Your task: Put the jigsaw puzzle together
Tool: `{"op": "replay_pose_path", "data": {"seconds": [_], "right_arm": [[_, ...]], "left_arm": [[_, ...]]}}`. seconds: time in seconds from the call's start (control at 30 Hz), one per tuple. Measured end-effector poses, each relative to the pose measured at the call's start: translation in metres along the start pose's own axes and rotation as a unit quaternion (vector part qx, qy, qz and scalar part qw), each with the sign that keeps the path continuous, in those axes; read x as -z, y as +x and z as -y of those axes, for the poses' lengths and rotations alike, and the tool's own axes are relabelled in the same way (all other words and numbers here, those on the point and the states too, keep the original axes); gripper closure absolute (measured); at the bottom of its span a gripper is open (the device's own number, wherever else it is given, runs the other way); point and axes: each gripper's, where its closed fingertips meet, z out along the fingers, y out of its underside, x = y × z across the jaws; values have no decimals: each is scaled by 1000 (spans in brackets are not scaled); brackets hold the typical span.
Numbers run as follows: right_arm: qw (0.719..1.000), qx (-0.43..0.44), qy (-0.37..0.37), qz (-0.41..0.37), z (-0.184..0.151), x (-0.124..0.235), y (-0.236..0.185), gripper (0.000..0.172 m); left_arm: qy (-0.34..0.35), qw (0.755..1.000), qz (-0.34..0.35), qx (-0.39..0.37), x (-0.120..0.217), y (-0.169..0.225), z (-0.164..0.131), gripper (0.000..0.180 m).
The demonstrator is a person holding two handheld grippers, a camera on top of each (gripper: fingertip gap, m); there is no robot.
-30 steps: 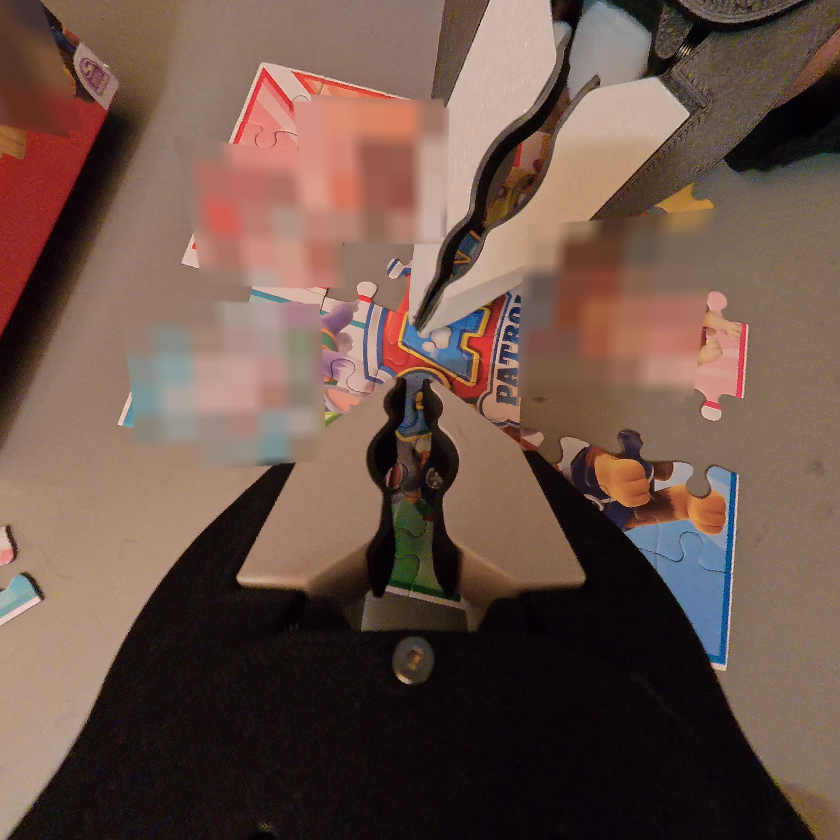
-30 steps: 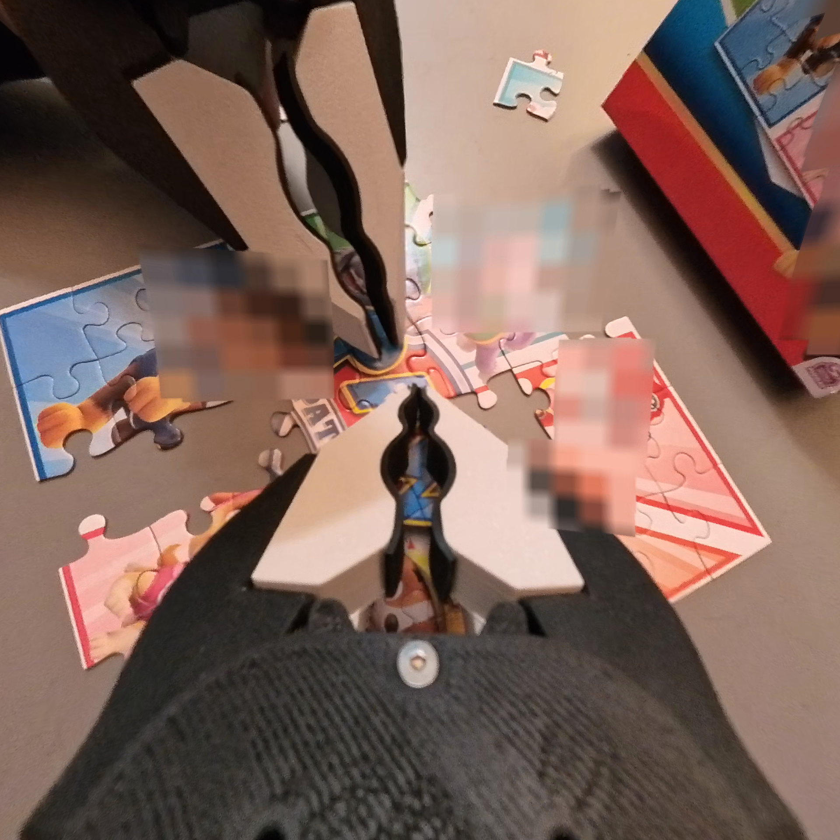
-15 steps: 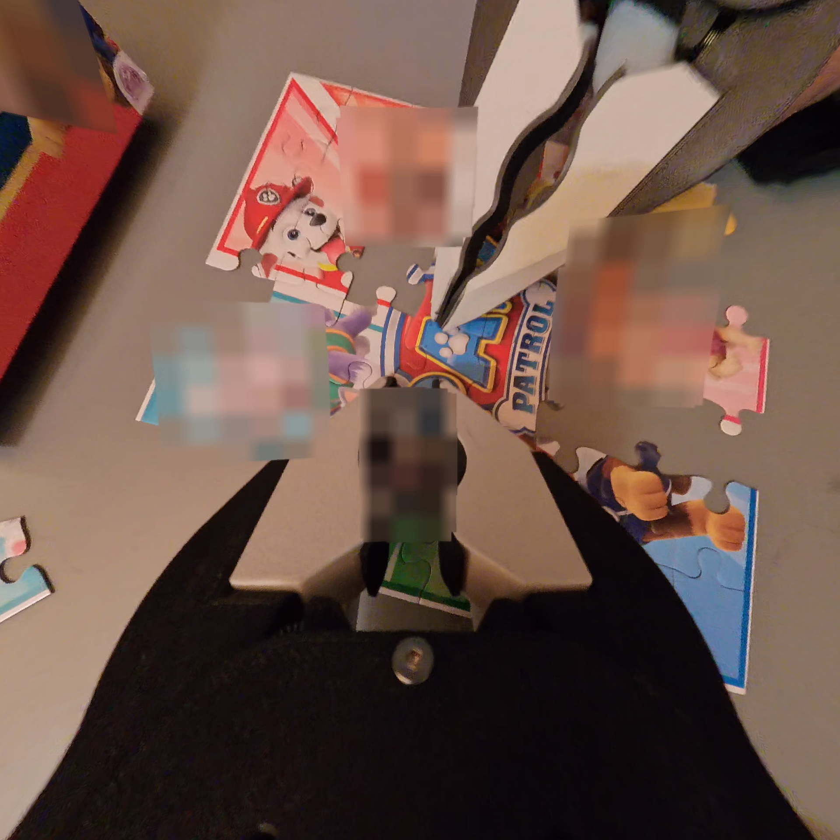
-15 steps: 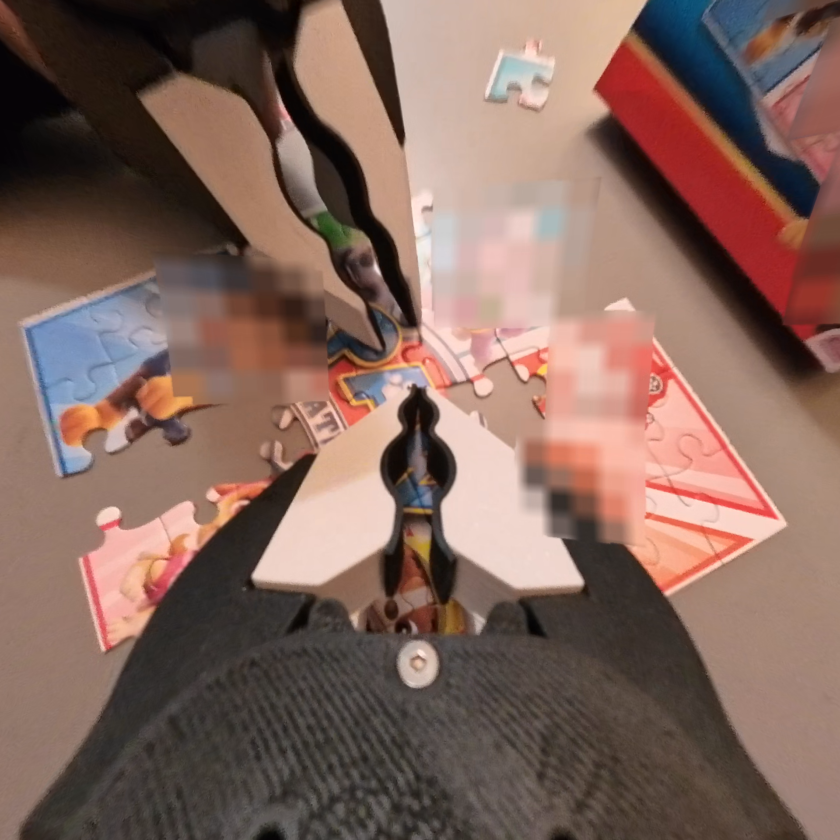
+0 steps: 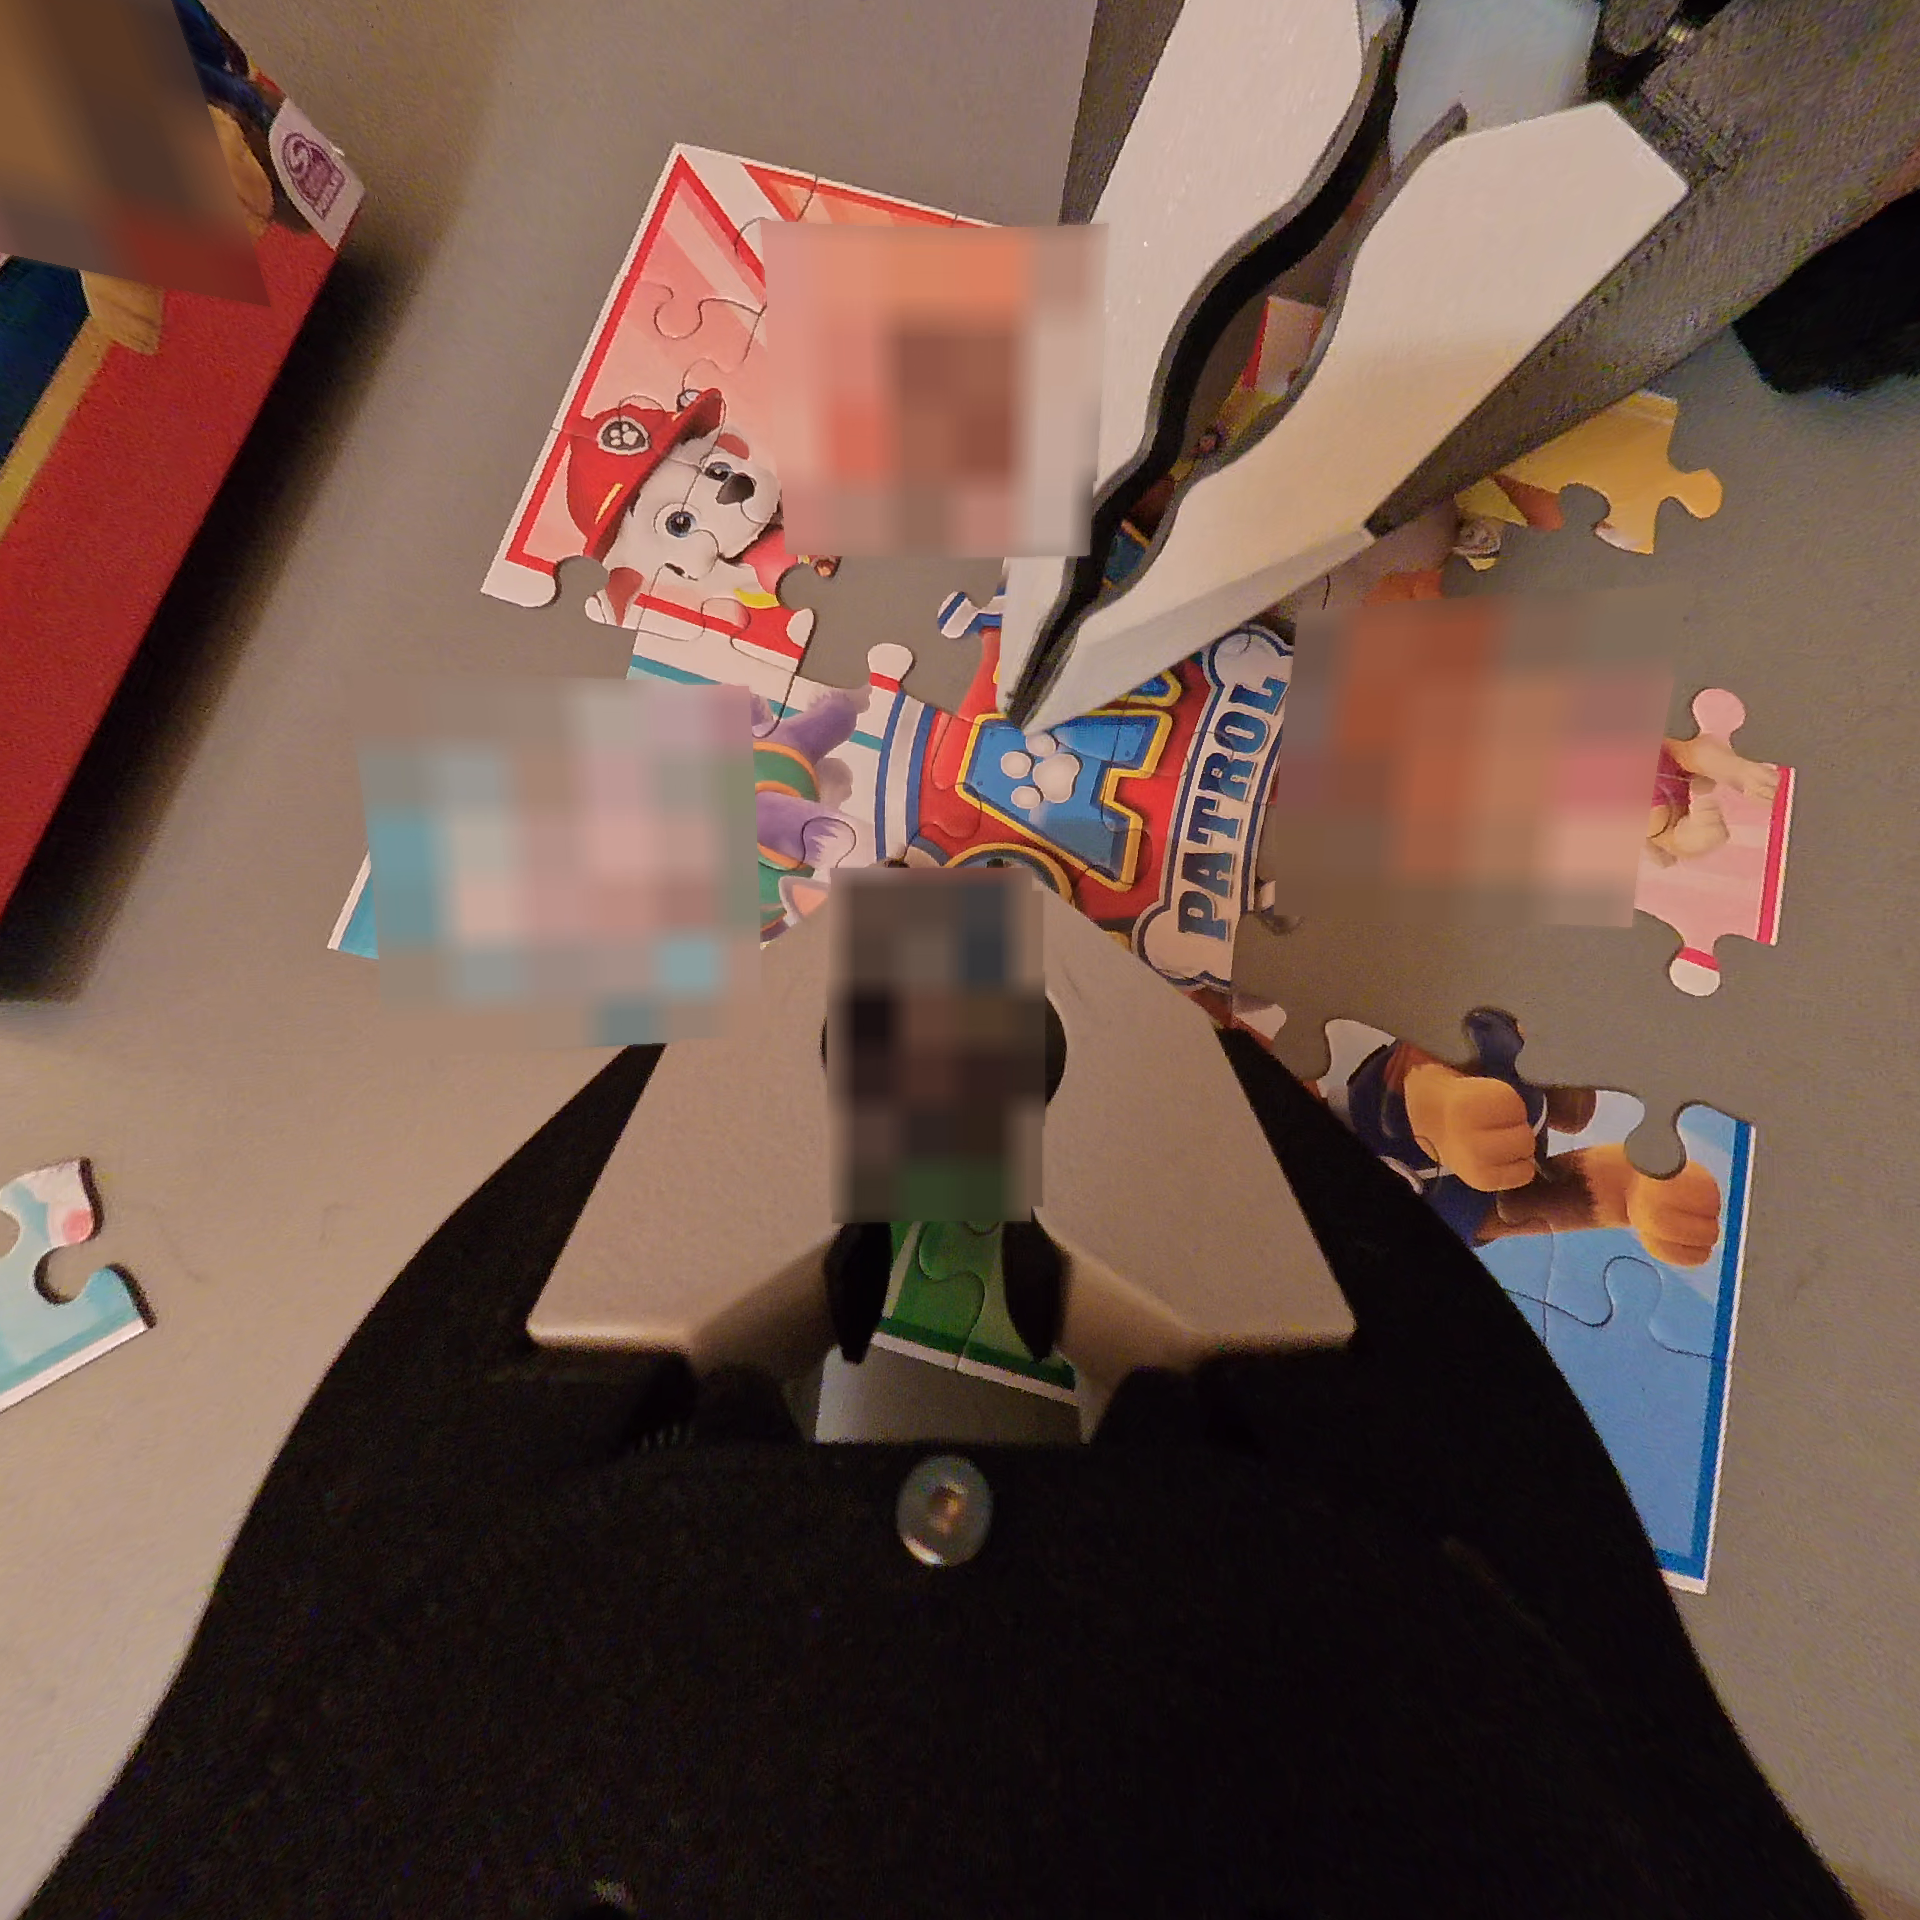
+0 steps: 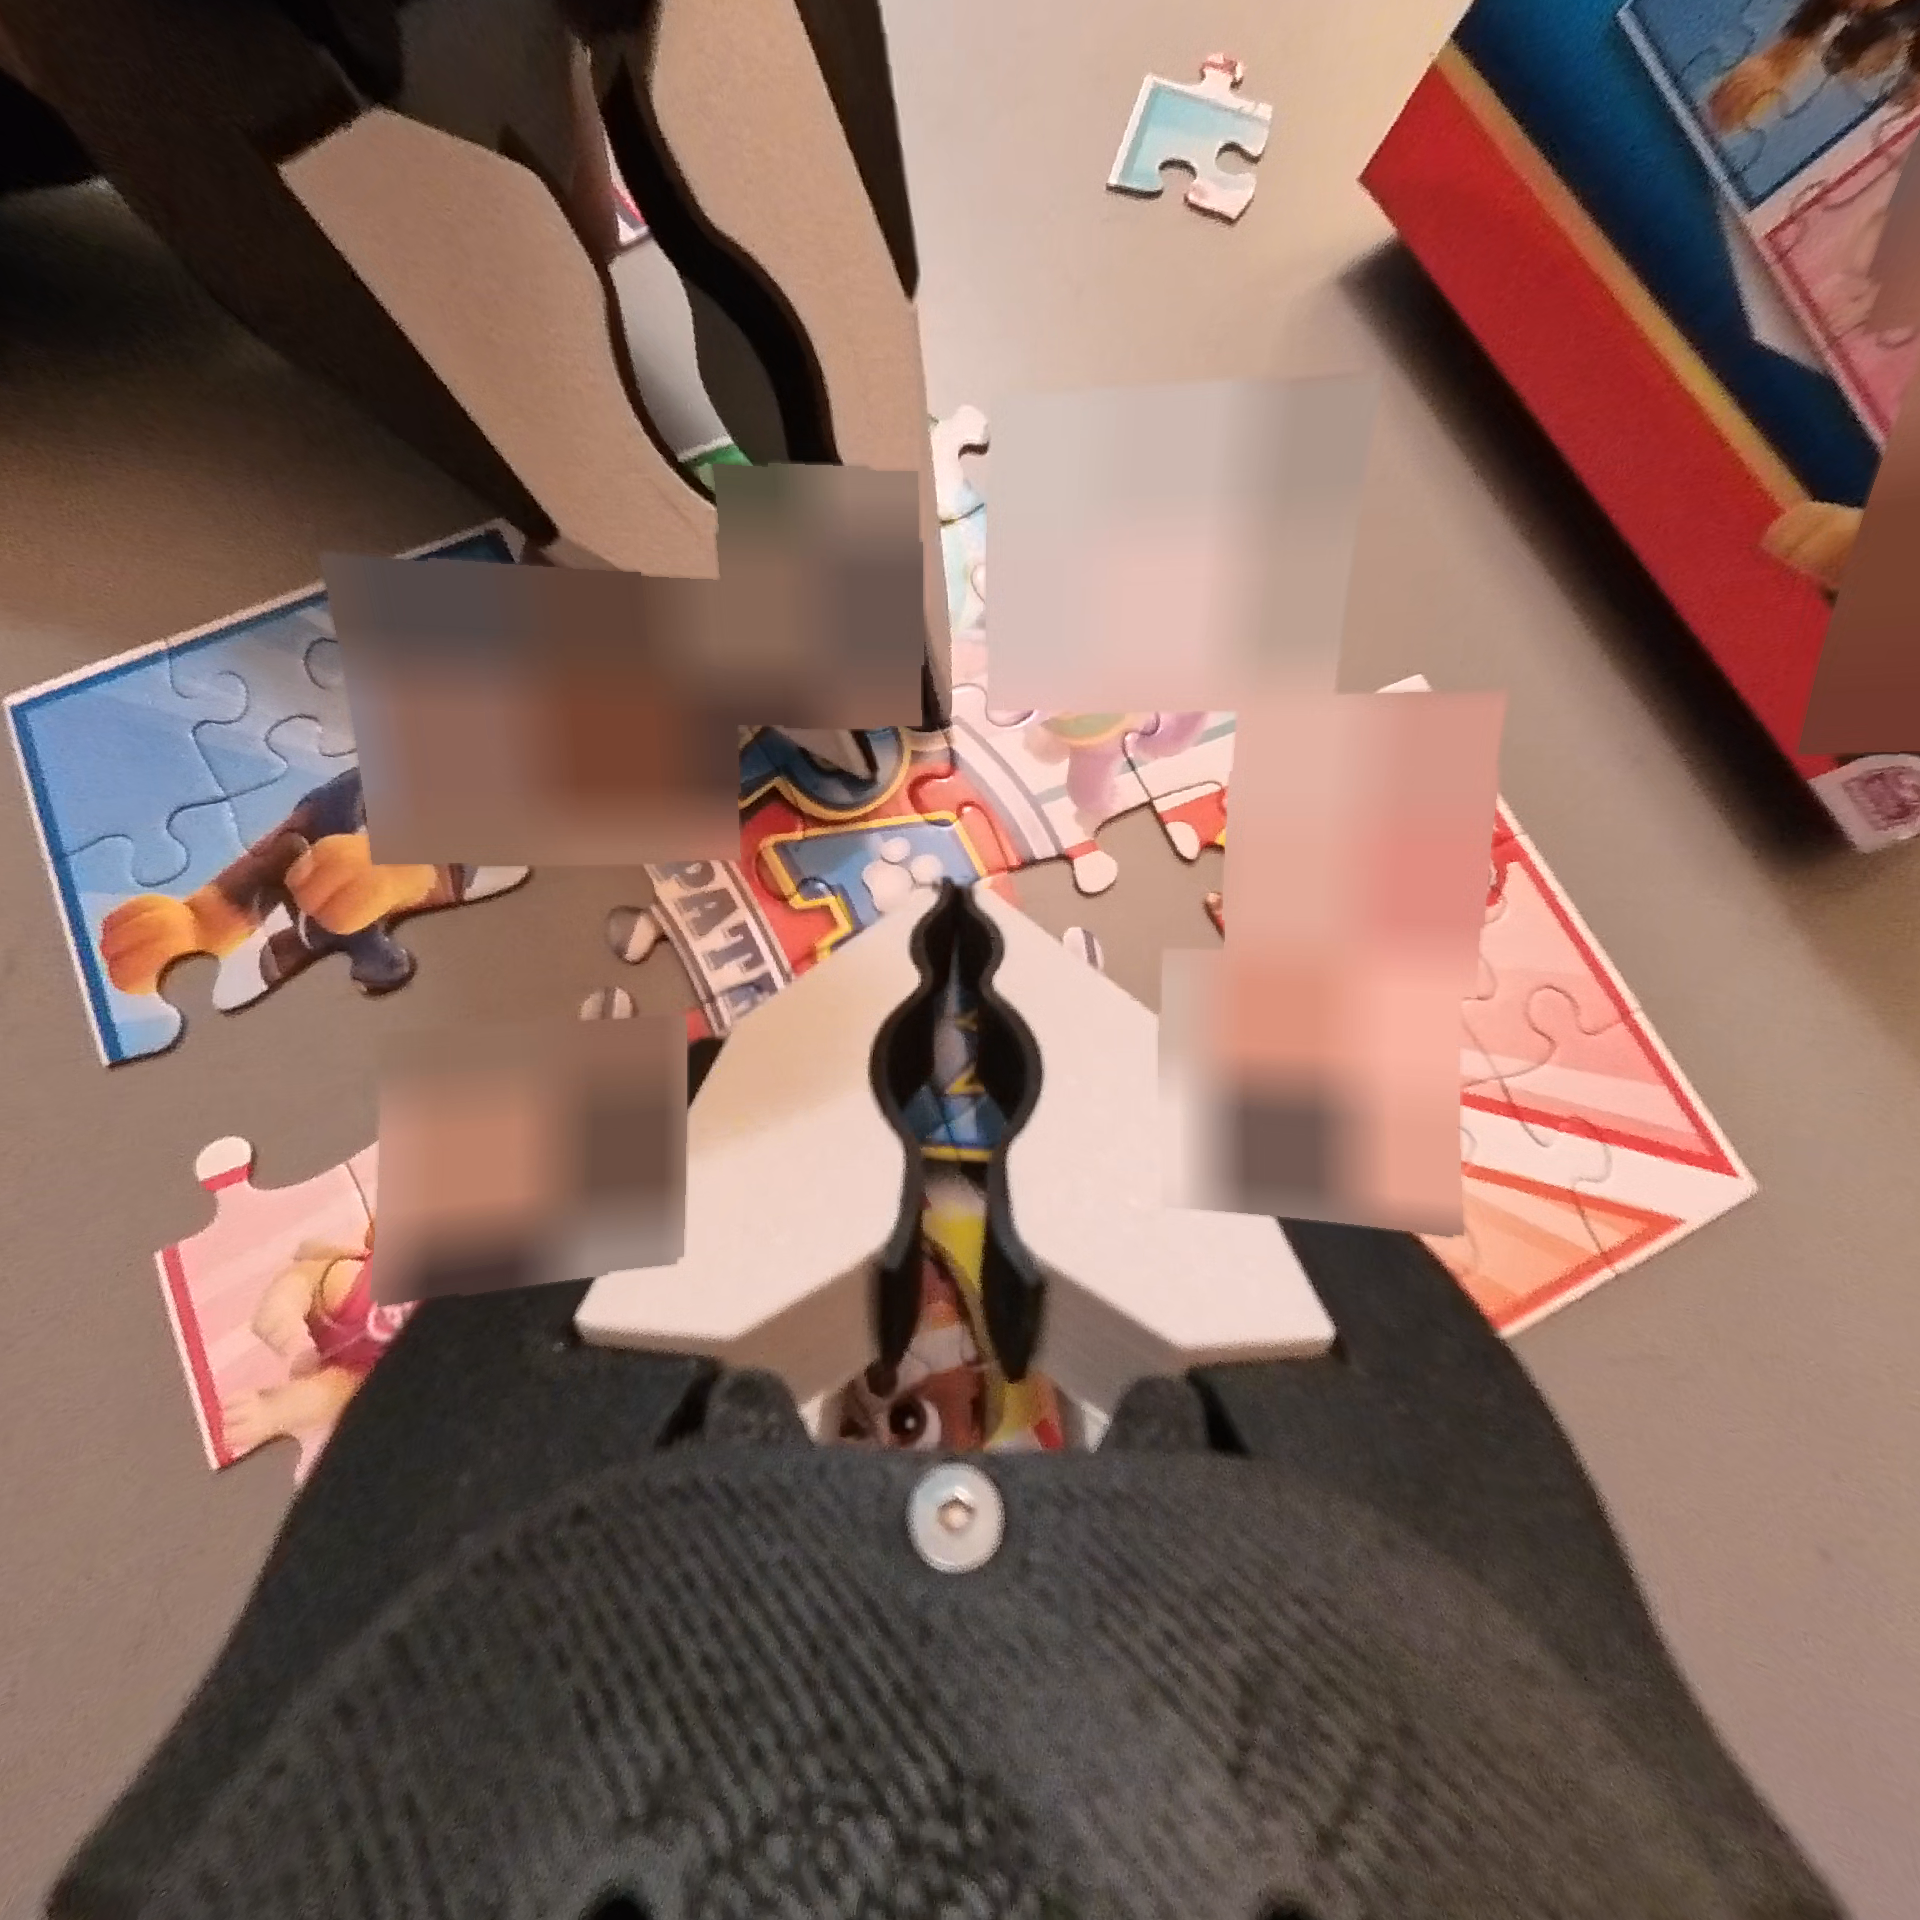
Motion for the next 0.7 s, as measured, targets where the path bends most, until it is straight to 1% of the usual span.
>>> {"op": "replay_pose_path", "data": {"seconds": [0.03, 0.17, 0.27, 0.33, 0.4, 0.43, 0.53, 0.63, 0.7], "right_arm": [[1000, 6, 1, 2, 1, 0, -2, 172], [1000, 16, -4, 0, 0, -1, -5, 172], [999, 22, -4, -37, 0, 7, 9, 172], [997, 12, 20, -72, 5, 19, 26, 172], [993, -11, 51, -108, 9, 37, 46, 172], [990, -27, 66, -124, 10, 46, 57, 172], [979, -73, 108, -156, 8, 72, 85, 172], [968, -107, 148, -172, 6, 91, 104, 166], [962, -121, 167, -177, 5, 101, 112, 165]], "left_arm": [[0, 1000, -1, 0, 0, 0, 0, 167], [1, 1000, -1, 1, 0, 0, 0, 167], [3, 1000, -2, 1, 0, 0, 1, 167], [26, 1000, -4, 10, 4, -2, 7, 169], [70, 997, 2, 38, 15, -12, 18, 169], [90, 994, 11, 53, 22, -20, 23, 169], [133, 986, 67, 80, 43, -51, 26, 169], [189, 971, 129, 76, 67, -71, 36, 173], [210, 964, 147, 74, 79, -75, 42, 174]]}}
